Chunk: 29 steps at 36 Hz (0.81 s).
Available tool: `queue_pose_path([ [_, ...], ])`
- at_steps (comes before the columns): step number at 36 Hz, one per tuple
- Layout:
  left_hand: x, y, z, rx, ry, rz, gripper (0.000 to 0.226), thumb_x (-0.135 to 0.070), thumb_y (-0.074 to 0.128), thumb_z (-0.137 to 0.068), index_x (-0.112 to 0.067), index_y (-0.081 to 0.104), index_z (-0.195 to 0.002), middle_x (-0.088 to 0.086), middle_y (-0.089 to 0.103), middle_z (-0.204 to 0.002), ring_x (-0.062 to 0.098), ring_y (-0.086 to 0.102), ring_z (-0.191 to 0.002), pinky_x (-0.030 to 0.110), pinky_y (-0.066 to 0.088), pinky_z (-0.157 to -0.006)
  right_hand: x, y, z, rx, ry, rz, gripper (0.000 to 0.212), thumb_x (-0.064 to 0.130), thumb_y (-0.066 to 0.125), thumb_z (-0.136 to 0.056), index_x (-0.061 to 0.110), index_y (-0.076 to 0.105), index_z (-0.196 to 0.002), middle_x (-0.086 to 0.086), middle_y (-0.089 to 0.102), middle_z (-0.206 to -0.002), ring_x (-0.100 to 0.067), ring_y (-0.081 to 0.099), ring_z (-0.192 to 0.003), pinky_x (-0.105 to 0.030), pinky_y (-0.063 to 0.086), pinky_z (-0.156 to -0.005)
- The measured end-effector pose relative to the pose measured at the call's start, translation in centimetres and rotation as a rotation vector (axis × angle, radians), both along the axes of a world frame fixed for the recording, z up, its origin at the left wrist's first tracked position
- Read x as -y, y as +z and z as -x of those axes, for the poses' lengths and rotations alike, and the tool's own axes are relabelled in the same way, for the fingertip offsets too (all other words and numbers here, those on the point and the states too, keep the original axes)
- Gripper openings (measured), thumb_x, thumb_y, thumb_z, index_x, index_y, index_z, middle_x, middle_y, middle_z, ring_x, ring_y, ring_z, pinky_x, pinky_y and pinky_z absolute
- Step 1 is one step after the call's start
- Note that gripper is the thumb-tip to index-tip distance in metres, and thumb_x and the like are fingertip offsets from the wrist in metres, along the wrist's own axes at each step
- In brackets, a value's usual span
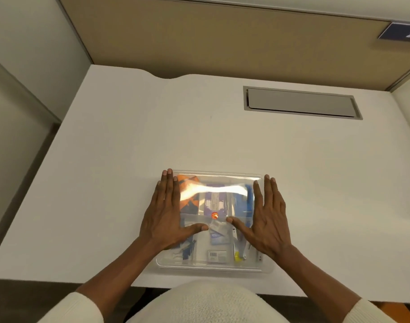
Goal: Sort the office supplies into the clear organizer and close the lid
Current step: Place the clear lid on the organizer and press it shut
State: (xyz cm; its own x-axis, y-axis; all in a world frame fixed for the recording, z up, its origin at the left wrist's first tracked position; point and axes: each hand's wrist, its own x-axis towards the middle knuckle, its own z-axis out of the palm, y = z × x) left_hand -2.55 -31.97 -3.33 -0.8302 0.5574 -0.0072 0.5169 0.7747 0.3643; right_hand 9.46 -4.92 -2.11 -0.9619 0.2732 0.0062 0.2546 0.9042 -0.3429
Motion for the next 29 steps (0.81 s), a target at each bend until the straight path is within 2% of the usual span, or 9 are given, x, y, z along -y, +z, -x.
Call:
queue_pose_path([
  [4, 0.0, -0.1, 0.0, 0.006, 0.0, 0.0, 0.148, -0.104, 0.048, -0.067, -0.009, -0.003, -0.169, 0.013, -0.009, -0.178, 0.031, -0.006, -0.166, 0.054, 0.017, -0.133, -0.7, -0.4, 1.8, 0.032, 0.058, 0.045, 0.12, 0.092, 0.033, -0.084, 0.012, -0.004, -0.166, -0.009, -0.014, -0.174, -0.027, -0.009, -0.161, -0.056, 0.014, -0.129],
  [11, 0.0, -0.8, 0.1, -0.01, 0.002, -0.014, 0.148, -0.1, 0.054, -0.068, -0.006, 0.0, -0.168, 0.015, -0.007, -0.178, 0.033, -0.004, -0.166, 0.046, 0.005, -0.132, -1.2, -1.2, 1.9, 0.0, 0.068, 0.134, 0.125, 0.093, 0.042, -0.079, 0.014, -0.001, -0.166, -0.005, -0.01, -0.175, -0.024, -0.006, -0.162, -0.051, 0.013, -0.129],
  [18, 0.1, -1.5, 0.1, -0.025, 0.01, -0.023, 0.148, -0.1, 0.055, -0.068, -0.006, 0.0, -0.168, 0.015, -0.008, -0.178, 0.032, -0.004, -0.166, 0.048, 0.007, -0.131, -1.0, -0.7, 2.1, 0.035, 0.092, 0.087, 0.123, 0.094, 0.031, -0.08, 0.011, 0.003, -0.166, -0.01, -0.012, -0.174, -0.028, -0.009, -0.161, -0.059, 0.013, -0.128],
  [22, 0.1, -1.0, 0.0, -0.034, 0.004, -0.016, 0.146, -0.1, 0.053, -0.069, -0.009, -0.003, -0.169, 0.013, -0.01, -0.178, 0.03, -0.006, -0.166, 0.055, 0.018, -0.132, -0.3, 0.2, 1.2, 0.066, 0.083, 0.047, 0.122, 0.094, 0.025, -0.082, 0.01, -0.002, -0.165, -0.012, -0.016, -0.173, -0.029, -0.013, -0.161, -0.058, 0.01, -0.129],
  [26, 0.0, -0.5, -0.2, -0.015, 0.006, -0.039, 0.146, -0.098, 0.057, -0.07, -0.01, -0.005, -0.169, 0.011, -0.012, -0.178, 0.03, -0.007, -0.166, 0.059, 0.022, -0.131, 2.2, 0.0, -2.0, 0.007, 0.022, 0.146, 0.12, 0.092, 0.041, -0.082, 0.016, 0.0, -0.166, -0.007, -0.013, -0.174, -0.028, -0.009, -0.161, -0.056, 0.011, -0.129],
  [29, 0.0, -0.6, -0.2, -0.011, 0.008, -0.032, 0.145, -0.098, 0.056, -0.07, -0.01, -0.004, -0.169, 0.011, -0.012, -0.178, 0.03, -0.007, -0.166, 0.059, 0.021, -0.131, 3.1, -0.7, -4.4, 0.006, 0.029, 0.06, 0.123, 0.09, 0.049, -0.081, 0.014, 0.003, -0.166, -0.012, -0.008, -0.174, -0.032, -0.004, -0.161, -0.058, 0.02, -0.127],
])
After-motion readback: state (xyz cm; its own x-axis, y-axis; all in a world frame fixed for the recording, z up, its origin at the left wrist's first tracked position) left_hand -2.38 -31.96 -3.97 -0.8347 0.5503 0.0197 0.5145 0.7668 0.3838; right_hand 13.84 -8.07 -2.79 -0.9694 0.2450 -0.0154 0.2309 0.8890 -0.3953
